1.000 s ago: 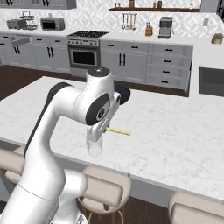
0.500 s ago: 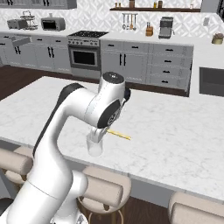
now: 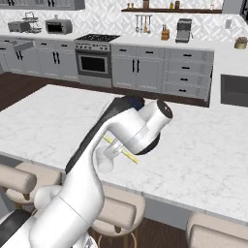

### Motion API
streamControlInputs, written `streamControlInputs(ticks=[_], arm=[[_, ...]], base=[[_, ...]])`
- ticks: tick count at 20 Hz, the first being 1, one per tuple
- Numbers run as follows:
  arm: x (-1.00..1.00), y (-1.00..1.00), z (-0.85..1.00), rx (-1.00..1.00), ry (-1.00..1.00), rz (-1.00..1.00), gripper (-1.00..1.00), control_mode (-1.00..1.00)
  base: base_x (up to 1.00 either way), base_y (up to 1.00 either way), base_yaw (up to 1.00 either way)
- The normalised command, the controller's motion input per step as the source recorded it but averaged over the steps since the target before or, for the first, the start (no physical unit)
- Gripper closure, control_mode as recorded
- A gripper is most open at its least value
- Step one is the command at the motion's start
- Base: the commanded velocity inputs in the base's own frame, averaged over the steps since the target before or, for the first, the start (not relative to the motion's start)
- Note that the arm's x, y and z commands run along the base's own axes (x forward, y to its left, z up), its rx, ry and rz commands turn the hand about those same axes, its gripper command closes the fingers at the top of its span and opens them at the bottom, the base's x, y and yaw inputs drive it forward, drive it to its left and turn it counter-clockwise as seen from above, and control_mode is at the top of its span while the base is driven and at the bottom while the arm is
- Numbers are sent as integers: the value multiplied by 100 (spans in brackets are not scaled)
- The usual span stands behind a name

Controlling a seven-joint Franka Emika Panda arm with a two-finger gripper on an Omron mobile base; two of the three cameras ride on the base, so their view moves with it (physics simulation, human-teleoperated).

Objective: Take a straw from the drawer in front and place it inside the glass cup on the dining counter.

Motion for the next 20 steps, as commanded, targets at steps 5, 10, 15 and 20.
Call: streamControlInputs(ticks=[5, 10, 15, 20], arm=[[13, 28, -1, 35, 0, 12, 100, -100], [0, 34, -10, 29, 0, 8, 100, -100], [4, 37, -12, 33, 0, 9, 100, -100], [9, 49, -14, 29, 0, 4, 100, -100]], base=[[0, 0, 0], [0, 0, 0], [0, 0, 0], [0, 0, 0]])
